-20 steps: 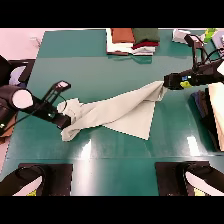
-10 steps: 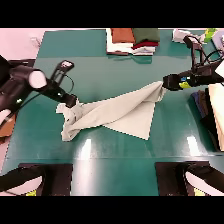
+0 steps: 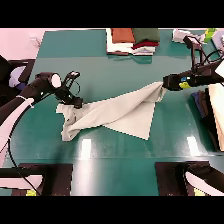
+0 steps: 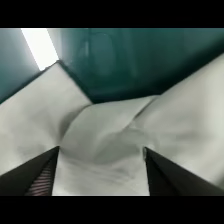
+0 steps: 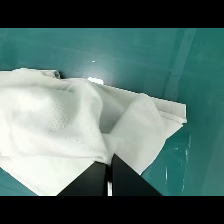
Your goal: Fold the shirts.
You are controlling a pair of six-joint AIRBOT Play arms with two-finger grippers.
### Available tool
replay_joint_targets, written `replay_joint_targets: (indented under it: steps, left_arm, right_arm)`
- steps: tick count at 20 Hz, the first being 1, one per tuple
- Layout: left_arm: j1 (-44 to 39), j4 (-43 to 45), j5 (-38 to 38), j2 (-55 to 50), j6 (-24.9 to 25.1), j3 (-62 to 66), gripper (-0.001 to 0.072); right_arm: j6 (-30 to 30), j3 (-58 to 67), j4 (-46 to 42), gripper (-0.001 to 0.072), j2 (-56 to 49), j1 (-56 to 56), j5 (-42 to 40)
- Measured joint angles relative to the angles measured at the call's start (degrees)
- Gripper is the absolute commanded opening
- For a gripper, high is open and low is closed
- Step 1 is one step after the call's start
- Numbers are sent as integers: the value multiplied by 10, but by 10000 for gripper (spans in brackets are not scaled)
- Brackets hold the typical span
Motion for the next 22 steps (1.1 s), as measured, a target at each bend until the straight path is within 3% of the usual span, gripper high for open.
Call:
replay_joint_targets:
  steps: [2, 3, 8, 11, 22]
  left_arm:
    - [2, -27, -2, -5, 16, 0, 119]
    - [3, -34, -3, -6, 21, 0, 27]
    - [5, -37, -11, 6, 22, 11, 24]
    - [5, 1, -12, 67, 5, 61, 24]
    - [6, 79, -1, 381, -21, 372, 23]
  right_arm:
    - [0, 0, 0, 15, 0, 0, 0]
    - [0, 0, 0, 16, 0, 0, 0]
    - [0, 2, 0, 16, 5, 0, -4]
    - [-2, 43, -1, 15, 20, 0, -10]
    - [-12, 399, -80, 14, 80, 0, 3]
